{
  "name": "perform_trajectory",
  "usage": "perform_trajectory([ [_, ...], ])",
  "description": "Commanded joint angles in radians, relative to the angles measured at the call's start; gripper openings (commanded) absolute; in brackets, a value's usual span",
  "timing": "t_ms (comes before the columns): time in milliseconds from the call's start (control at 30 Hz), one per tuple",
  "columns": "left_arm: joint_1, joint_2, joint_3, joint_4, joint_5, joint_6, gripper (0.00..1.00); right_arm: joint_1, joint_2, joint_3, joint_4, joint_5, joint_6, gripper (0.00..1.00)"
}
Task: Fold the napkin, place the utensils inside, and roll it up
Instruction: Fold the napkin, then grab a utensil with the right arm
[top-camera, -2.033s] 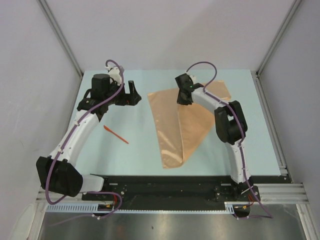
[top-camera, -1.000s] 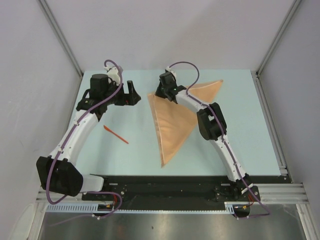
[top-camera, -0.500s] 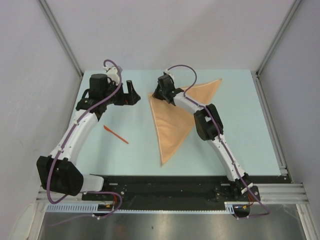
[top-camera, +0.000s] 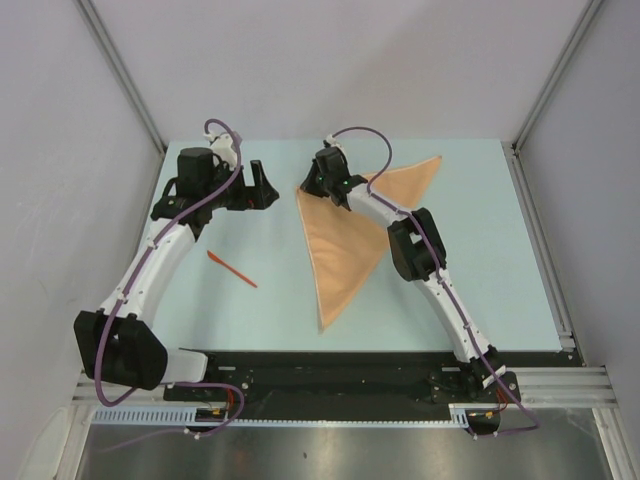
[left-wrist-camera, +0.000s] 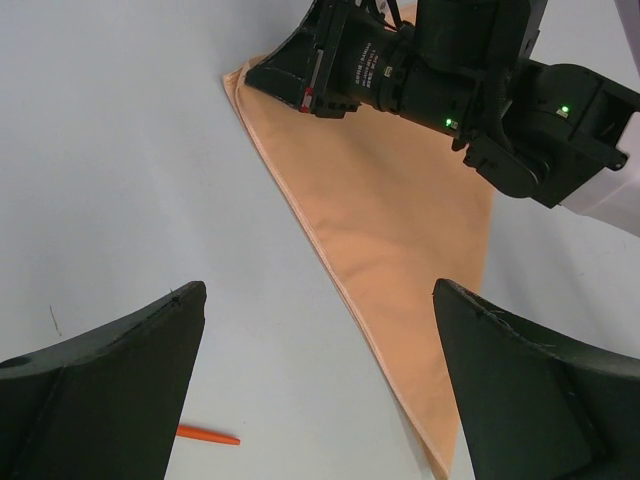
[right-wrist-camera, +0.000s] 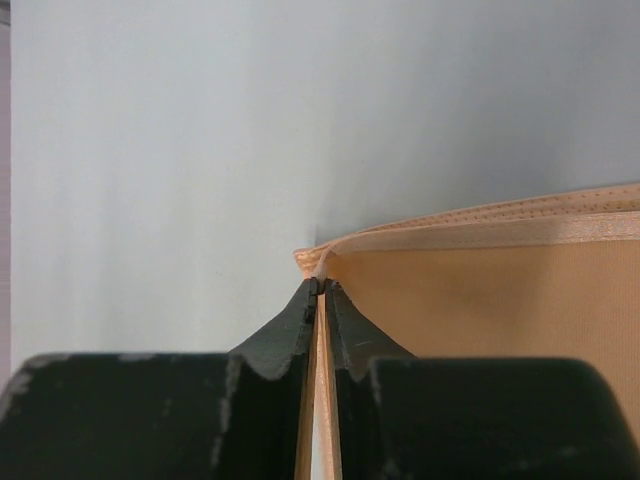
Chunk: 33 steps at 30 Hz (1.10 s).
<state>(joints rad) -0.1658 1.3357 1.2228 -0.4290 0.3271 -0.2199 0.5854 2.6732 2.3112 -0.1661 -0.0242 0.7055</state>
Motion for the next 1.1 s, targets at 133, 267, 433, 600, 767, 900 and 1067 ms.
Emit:
perform_trajectory([
  [133, 0.014, 0.008, -0.005, 0.029, 0.013, -0.007, 1.0, 0.008, 0.005, 0.054, 0.068, -0.052, -0.012, 0.32],
  [267, 0.037, 0.011, -0.005, 0.029, 0.009, -0.009, 1.0, 0.01, -0.027, 0.051, 0.085, -0.083, -0.037, 0.61],
  [433, 0.077, 0.003, -0.028, 0.053, -0.014, -0.021, 1.0, 0.008, -0.174, -0.024, 0.108, -0.103, -0.116, 0.7],
  [600, 0.137, -0.038, -0.042, 0.067, -0.081, -0.029, 1.0, 0.03, -0.34, -0.212, 0.09, -0.169, -0.239, 0.71],
  [767, 0.25, -0.09, -0.068, 0.084, -0.226, -0.016, 1.0, 0.149, -0.466, -0.438, 0.024, -0.194, -0.374, 0.7],
  [900, 0.377, -0.087, -0.074, 0.088, -0.221, -0.041, 1.0, 0.273, -0.478, -0.516, 0.01, -0.152, -0.483, 0.68],
  [1067, 0.431, -0.084, -0.074, 0.093, -0.198, -0.036, 1.0, 0.433, -0.455, -0.503, -0.024, -0.073, -0.593, 0.58],
])
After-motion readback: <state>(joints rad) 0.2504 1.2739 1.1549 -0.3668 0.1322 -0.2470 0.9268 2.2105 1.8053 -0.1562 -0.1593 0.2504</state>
